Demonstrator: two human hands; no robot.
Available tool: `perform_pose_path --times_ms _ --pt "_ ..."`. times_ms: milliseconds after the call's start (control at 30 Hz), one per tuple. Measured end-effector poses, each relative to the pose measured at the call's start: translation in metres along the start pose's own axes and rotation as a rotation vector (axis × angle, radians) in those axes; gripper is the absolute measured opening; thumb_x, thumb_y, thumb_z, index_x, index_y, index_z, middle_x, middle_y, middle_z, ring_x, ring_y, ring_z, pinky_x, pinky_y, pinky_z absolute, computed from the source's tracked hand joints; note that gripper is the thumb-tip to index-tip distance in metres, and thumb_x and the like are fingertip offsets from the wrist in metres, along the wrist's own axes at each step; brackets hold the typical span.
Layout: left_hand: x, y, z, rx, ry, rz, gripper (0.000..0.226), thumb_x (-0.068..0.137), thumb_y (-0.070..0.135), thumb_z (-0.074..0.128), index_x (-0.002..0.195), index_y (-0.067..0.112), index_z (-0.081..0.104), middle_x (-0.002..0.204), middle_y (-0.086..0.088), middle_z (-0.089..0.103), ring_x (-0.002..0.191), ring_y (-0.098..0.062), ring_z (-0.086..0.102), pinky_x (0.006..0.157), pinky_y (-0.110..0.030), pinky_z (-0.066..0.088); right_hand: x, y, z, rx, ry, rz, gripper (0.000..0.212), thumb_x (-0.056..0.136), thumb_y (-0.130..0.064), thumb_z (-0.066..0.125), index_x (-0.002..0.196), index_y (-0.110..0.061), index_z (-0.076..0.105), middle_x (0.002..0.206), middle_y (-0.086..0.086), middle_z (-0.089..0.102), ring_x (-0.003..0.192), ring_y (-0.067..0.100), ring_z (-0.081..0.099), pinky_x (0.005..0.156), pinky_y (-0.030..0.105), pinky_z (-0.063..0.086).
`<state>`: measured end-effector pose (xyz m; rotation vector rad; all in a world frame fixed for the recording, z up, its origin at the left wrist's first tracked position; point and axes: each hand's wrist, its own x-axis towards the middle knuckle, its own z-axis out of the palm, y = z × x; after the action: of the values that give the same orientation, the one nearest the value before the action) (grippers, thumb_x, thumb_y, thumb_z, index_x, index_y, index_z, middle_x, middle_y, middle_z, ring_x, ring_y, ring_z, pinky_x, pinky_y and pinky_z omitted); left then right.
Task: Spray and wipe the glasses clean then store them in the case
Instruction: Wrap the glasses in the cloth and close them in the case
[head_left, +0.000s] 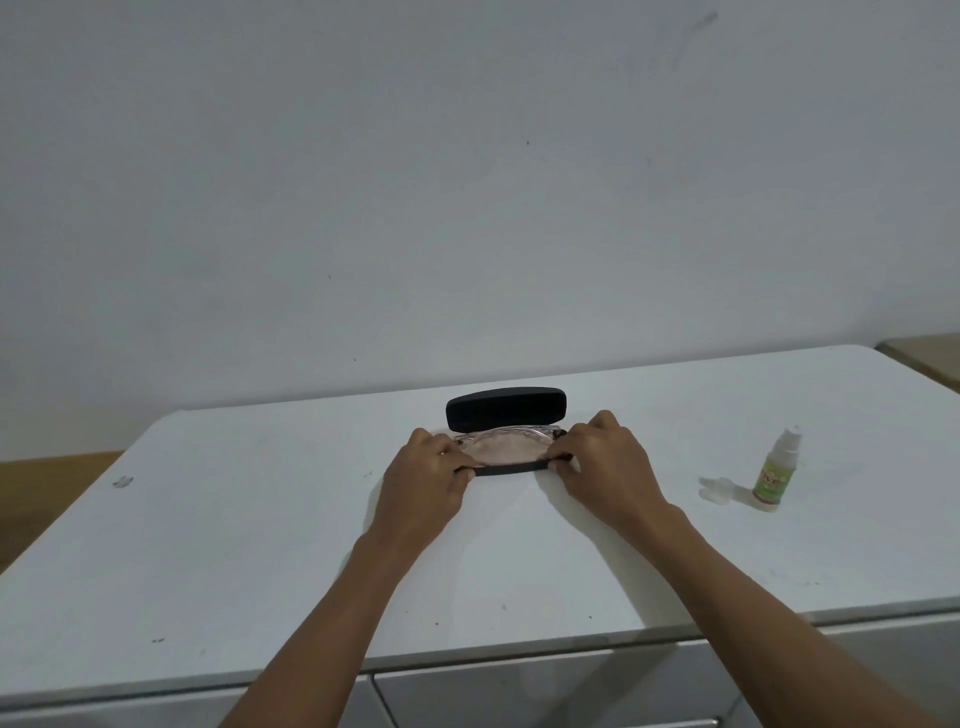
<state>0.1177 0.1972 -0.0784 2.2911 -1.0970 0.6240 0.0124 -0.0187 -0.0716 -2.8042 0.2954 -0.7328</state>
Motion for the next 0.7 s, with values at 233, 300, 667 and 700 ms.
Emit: perform_pose_path --times_ms 233,300,667,700 --pt "-0.004 -0.002 0.004 -0.073 0.000 -0.127 0.009 0.084 0.023 0.082 0.093 0.026 0.083 0.081 0.006 0.062 0.087 -0.020 0.056 0.064 -0.035 0.052 -0.001 0.004 0.004 0.014 0.079 0.021 0.015 0.079 -0.021 0.081 0.085 -0.034 0.083 0.079 -0.003 0.064 0.087 0.029 0.055 0.065 0.037 0.047" --pt "-0.005 -0.002 0.002 -0.137 0.006 -0.166 0.010 0.086 0.028 0.080 0.096 0.029 0.083 0.082 0.008 0.061 0.088 -0.015 0.055 0.065 -0.031 0.050 0.001 0.005 -0.003 0.057 -0.002 0.054 0.012 0.087 -0.031 0.074 0.092 -0.039 0.082 0.085 -0.006 0.065 0.093 0.025 0.052 0.069 0.034 0.044" --pt "0.063 -0.015 -0.012 -0.668 -0.130 -0.728 0.035 0.092 0.061 0.061 0.097 0.031 0.078 0.088 0.006 0.073 0.079 -0.015 0.063 0.074 -0.028 0.046 0.050 0.003 -0.020 0.780 -0.040 0.564 0.034 0.094 -0.055 0.063 0.115 -0.032 0.076 0.107 -0.007 0.075 0.104 0.011 0.064 0.084 0.024 0.042" --pt "0.066 -0.017 -0.011 -0.674 -0.169 -0.723 0.030 0.092 0.057 0.065 0.096 0.031 0.079 0.088 0.006 0.072 0.077 -0.017 0.061 0.071 -0.028 0.045 0.053 0.004 -0.018 0.773 -0.053 0.559 0.031 0.094 -0.053 0.064 0.110 -0.031 0.077 0.110 -0.009 0.075 0.108 0.012 0.063 0.085 0.023 0.042"
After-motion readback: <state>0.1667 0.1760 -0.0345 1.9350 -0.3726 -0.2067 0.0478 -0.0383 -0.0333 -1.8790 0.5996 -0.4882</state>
